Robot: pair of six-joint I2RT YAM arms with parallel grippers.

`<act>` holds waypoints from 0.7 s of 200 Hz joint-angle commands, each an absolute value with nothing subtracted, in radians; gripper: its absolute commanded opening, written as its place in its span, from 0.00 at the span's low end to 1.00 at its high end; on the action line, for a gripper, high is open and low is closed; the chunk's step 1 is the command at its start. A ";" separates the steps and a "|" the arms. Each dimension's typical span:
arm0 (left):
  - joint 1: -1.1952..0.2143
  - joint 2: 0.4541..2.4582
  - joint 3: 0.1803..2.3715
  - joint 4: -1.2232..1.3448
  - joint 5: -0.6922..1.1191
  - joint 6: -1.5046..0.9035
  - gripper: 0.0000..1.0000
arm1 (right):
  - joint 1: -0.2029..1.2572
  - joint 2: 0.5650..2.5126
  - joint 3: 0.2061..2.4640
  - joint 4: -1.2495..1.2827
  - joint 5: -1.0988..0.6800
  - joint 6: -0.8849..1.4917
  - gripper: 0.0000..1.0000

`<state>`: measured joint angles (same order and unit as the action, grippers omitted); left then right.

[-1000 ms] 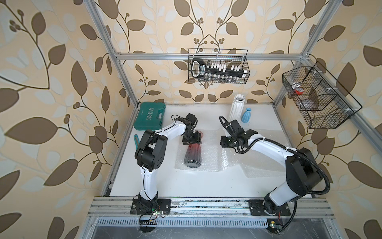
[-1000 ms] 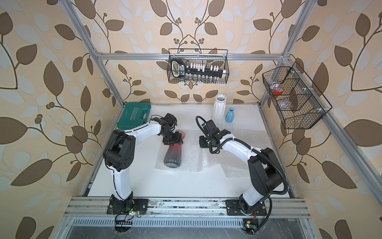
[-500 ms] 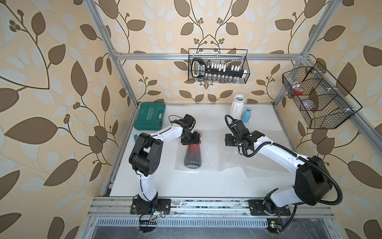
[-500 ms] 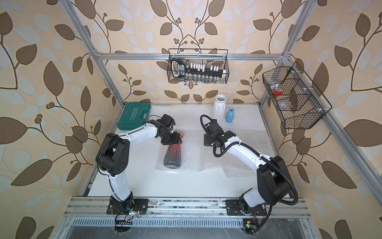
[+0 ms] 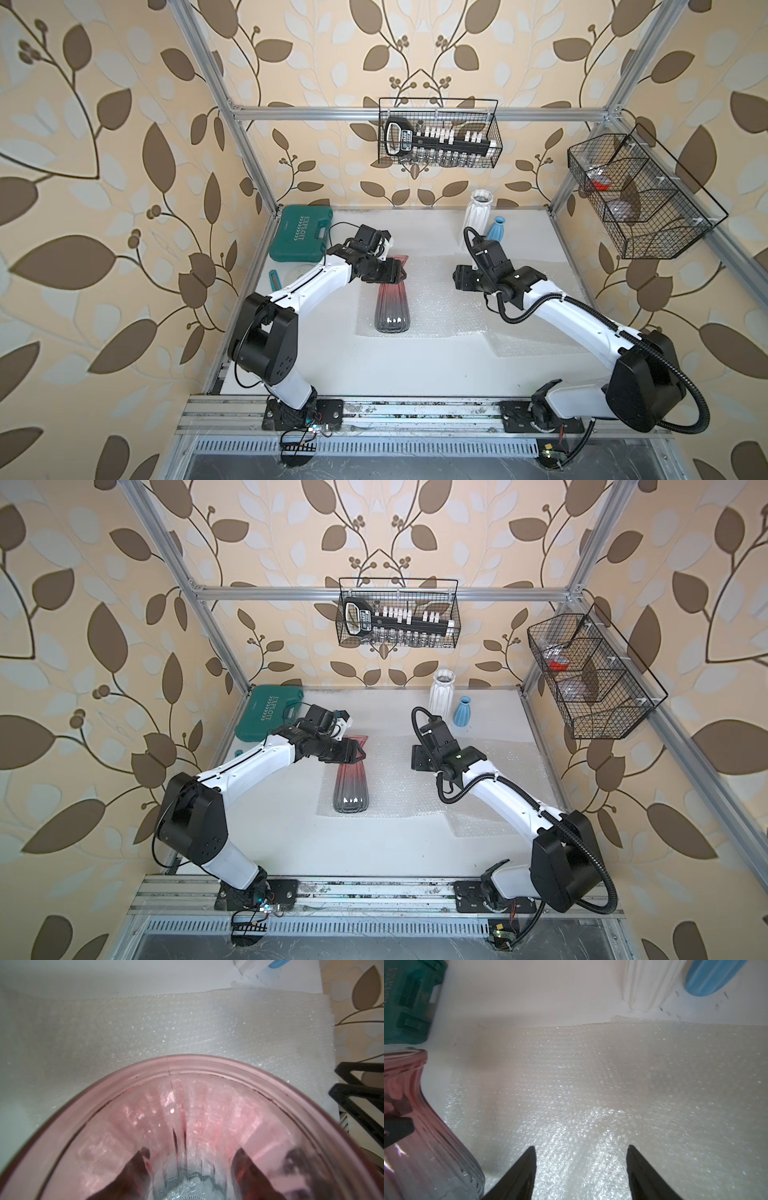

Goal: Unwrap the vase from the bubble wrap
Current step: Pick up the vase from the bubble wrap.

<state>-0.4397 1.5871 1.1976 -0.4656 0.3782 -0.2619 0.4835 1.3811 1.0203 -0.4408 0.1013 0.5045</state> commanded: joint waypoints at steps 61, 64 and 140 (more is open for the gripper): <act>-0.471 1.375 1.068 -0.143 0.588 0.004 0.57 | 0.449 1.339 1.033 -0.325 -0.281 0.528 0.68; -0.471 1.372 1.062 -0.131 0.591 0.016 0.57 | 0.445 1.339 1.033 -0.322 -0.290 0.530 0.68; -0.474 1.364 1.036 -0.067 0.683 0.316 0.57 | 0.400 1.326 1.017 -0.226 -0.533 0.575 0.67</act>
<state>-0.4706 1.4273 1.0115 -0.1940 0.5728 0.1883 0.4034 1.3342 1.0203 -0.2714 -0.4129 0.5579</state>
